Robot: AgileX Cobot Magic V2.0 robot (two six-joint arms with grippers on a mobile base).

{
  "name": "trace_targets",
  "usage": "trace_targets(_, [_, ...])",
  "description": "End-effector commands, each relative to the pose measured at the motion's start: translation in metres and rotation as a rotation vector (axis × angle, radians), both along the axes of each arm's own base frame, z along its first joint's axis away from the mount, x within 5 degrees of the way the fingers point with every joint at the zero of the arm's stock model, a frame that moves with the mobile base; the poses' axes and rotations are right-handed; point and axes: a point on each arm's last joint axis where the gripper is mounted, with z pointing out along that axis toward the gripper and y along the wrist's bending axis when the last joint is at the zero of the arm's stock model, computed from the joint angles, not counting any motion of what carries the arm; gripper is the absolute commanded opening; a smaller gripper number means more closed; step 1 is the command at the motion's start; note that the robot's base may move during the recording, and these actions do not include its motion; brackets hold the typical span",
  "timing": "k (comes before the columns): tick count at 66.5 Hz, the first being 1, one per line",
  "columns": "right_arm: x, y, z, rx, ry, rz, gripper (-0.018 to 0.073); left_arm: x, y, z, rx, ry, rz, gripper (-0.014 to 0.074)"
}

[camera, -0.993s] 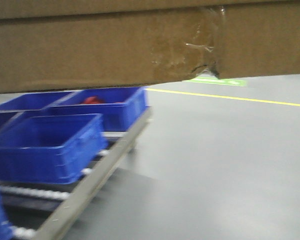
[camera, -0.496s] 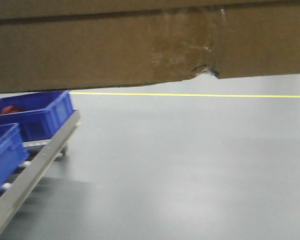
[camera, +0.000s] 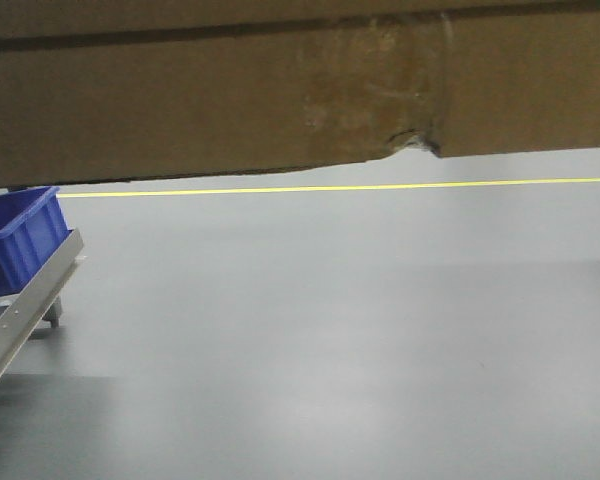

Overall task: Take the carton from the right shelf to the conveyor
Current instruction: 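Hold the carton with both grippers and pull it away from the shelf, then carry the carton with both grippers over the red-framed conveyor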

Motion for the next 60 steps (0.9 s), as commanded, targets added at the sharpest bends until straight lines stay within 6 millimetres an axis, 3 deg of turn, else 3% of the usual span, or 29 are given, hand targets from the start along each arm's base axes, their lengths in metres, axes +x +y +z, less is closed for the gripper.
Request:
trace_targets(1, [-0.0002, 0.0044, 0.0077, 0.051, -0.065, 0.026, -0.0067, -0.0034, -0.0051, 0.0052, -0.043, -0.033, -0.044, -0.0017])
trace_targets(60, [-0.0002, 0.0044, 0.0077, 0.051, -0.065, 0.026, -0.0067, -0.0034, -0.0051, 0.0052, -0.043, -0.033, -0.044, -0.0017])
